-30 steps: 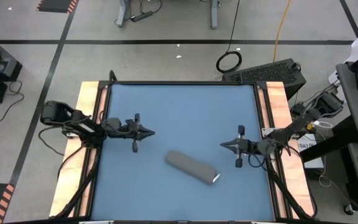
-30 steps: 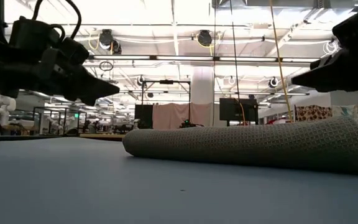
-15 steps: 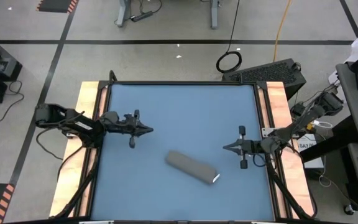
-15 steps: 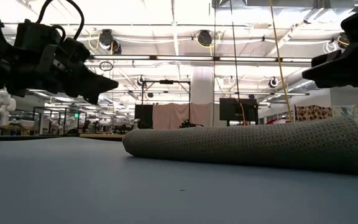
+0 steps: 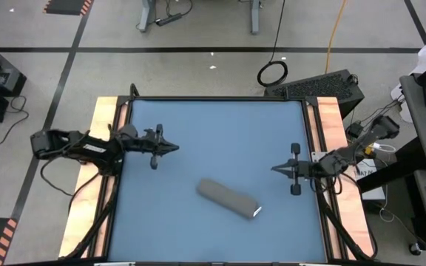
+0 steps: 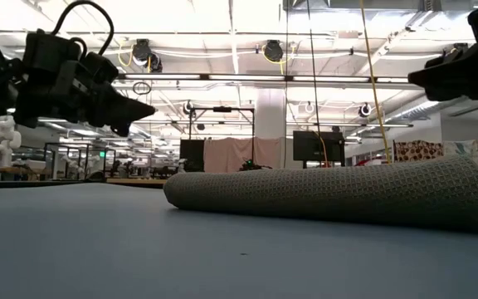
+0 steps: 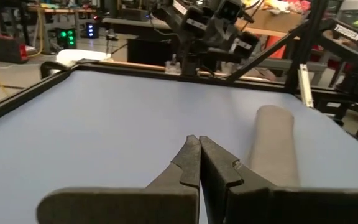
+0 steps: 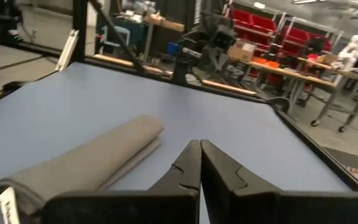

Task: Roll towel
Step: Roll the gray towel

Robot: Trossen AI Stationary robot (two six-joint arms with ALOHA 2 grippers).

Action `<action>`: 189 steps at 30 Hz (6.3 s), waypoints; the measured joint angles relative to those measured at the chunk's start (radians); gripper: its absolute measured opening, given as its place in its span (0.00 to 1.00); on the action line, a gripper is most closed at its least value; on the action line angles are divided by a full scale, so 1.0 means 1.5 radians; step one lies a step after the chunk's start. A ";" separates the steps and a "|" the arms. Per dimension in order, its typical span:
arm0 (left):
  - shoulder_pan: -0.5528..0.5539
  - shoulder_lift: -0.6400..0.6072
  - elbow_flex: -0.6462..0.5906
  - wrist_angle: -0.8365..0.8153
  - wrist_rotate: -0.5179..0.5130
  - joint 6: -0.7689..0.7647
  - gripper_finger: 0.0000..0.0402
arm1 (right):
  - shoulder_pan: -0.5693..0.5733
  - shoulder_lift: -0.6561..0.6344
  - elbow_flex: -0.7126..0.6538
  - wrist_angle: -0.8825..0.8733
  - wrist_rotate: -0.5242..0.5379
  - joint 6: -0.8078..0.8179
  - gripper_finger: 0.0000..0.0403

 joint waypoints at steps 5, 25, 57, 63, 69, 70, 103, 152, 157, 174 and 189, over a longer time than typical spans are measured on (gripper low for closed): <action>0.044 -0.037 0.000 -0.053 0.007 0.021 0.00 | 0.000 -0.108 0.000 -0.101 0.003 0.010 0.00; 0.246 -0.137 0.000 -0.126 0.205 -0.005 0.00 | -0.135 -0.227 0.001 -0.123 -0.173 -0.071 0.00; -0.027 -0.557 0.001 -0.550 -0.189 0.027 0.00 | -0.280 -0.227 0.001 -0.133 -0.244 0.004 0.00; -0.086 -0.591 0.001 -0.604 -0.274 0.032 0.00 | -0.280 -0.227 0.001 -0.133 -0.244 0.000 0.00; -0.169 -0.602 0.001 -0.637 -0.356 0.032 0.00 | -0.280 -0.227 0.001 -0.133 -0.243 -0.014 0.00; -0.183 -0.603 0.001 -0.637 -0.369 0.033 0.00 | -0.280 -0.227 0.001 -0.133 -0.243 -0.014 0.00; -0.283 -0.802 0.001 -0.766 -0.366 0.045 0.00 | -0.274 -0.227 0.003 -0.133 -0.195 0.019 0.00; -0.326 -0.802 0.001 -0.769 -0.359 0.034 0.00 | -0.397 -0.226 0.000 -0.155 -0.399 0.031 0.00; -0.354 -0.802 0.001 -0.769 -0.359 0.054 0.00 | -0.397 -0.226 0.000 -0.155 -0.398 0.031 0.00; -0.356 -0.802 0.001 -0.768 -0.364 0.056 0.06 | -0.397 -0.226 0.000 -0.156 -0.398 0.031 0.00; -0.355 -0.802 0.001 -0.760 -0.415 0.069 0.01 | -0.397 -0.226 0.000 -0.156 -0.398 0.031 0.00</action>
